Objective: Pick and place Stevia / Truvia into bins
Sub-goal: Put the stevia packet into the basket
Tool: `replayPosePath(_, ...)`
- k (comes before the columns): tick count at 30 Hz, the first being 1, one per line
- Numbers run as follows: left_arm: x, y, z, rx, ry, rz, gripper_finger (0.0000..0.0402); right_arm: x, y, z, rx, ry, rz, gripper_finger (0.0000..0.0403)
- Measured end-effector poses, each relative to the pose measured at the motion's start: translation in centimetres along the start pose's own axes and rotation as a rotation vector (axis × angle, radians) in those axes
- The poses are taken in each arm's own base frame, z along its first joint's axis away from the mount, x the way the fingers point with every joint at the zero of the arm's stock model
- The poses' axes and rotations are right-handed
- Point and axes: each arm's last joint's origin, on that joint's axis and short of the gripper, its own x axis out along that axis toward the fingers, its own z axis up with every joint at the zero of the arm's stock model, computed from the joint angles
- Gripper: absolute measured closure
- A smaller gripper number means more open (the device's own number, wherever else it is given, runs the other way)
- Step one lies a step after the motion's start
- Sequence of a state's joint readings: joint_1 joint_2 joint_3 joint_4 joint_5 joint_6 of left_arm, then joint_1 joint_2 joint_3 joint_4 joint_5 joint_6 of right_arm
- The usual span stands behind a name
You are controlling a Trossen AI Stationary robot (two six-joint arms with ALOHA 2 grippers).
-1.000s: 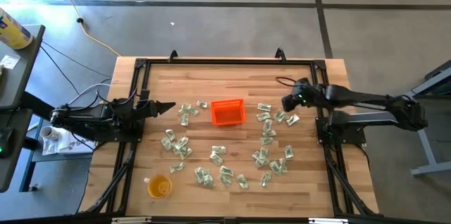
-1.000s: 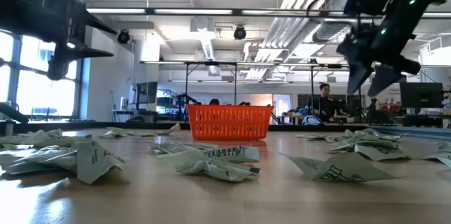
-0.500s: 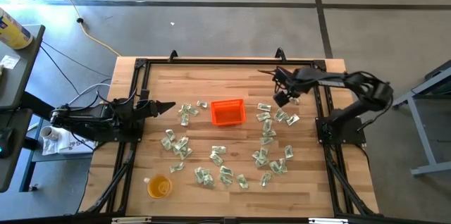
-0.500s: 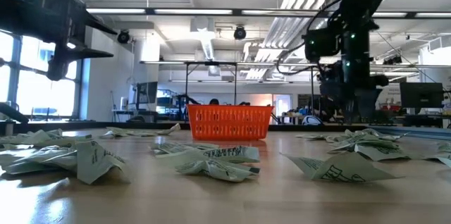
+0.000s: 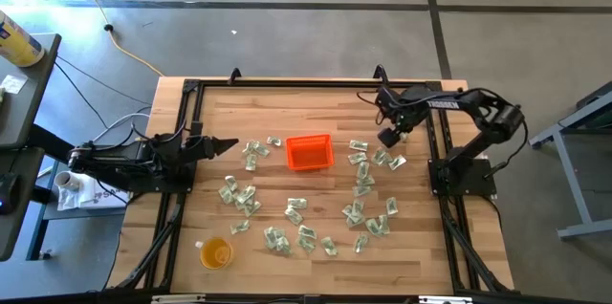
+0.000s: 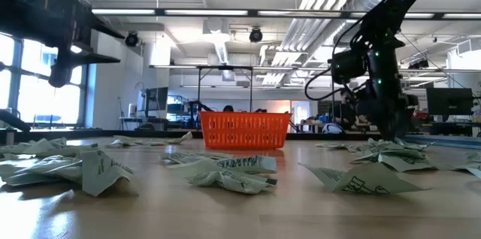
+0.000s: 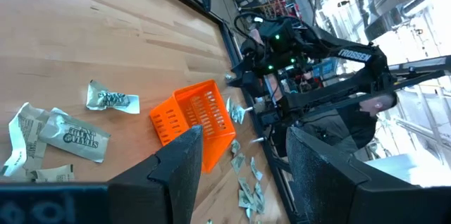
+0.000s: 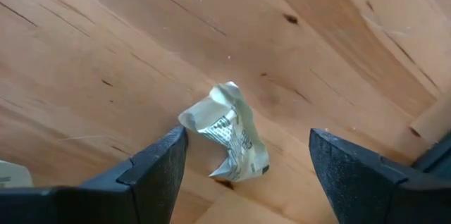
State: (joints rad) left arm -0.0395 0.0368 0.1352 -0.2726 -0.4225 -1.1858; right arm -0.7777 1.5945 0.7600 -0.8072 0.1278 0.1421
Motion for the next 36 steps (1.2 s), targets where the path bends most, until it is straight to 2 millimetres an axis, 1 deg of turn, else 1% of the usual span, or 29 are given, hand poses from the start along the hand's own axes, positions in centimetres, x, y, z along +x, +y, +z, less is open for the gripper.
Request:
replayPosePath(3,0.0,0.1,0.0,0.004,-0.002,0.009,0.0163,0.1,-0.6,0.3,0.008,-0.015,0.061,0.0135)
replayPosePath(6,0.0,0.2,-0.1,0.009,0.001,0.020,0.0163,0.2,-1.1,0.4,0.014,-0.017,0.097,0.0169)
replayPosePath(14,0.0,0.2,-0.1,0.012,0.001,0.022,0.0163,0.1,-1.0,0.5,0.027,-0.017,0.118,0.0289)
replayPosePath(19,0.0,0.2,-0.1,0.012,-0.001,0.022,0.0163,0.1,-0.7,0.7,0.109,-0.017,0.234,0.0361)
replayPosePath(21,0.0,0.2,-0.1,0.012,-0.001,0.022,0.0163,0.0,-0.2,0.8,0.130,-0.022,0.276,0.0387)
replayPosePath(23,0.0,0.2,-0.1,0.012,-0.002,0.022,0.0163,-0.1,0.4,0.9,0.130,-0.042,0.305,0.0397)
replayPosePath(25,0.0,0.2,0.0,0.012,-0.002,0.022,0.0163,-0.5,1.3,1.3,0.120,-0.074,0.354,0.0393)
replayPosePath(28,0.0,0.2,-0.1,0.012,-0.002,0.022,0.0163,-1.9,3.0,2.2,0.083,-0.151,0.476,0.0389)
replayPosePath(31,0.0,0.2,-0.1,0.012,-0.001,0.023,0.0163,-4.0,5.2,3.2,0.037,-0.252,0.580,0.0398)
replayPosePath(36,0.0,0.3,-0.1,0.037,0.001,0.028,0.0163,-8.9,9.7,4.8,-0.079,-0.444,0.694,0.0394)
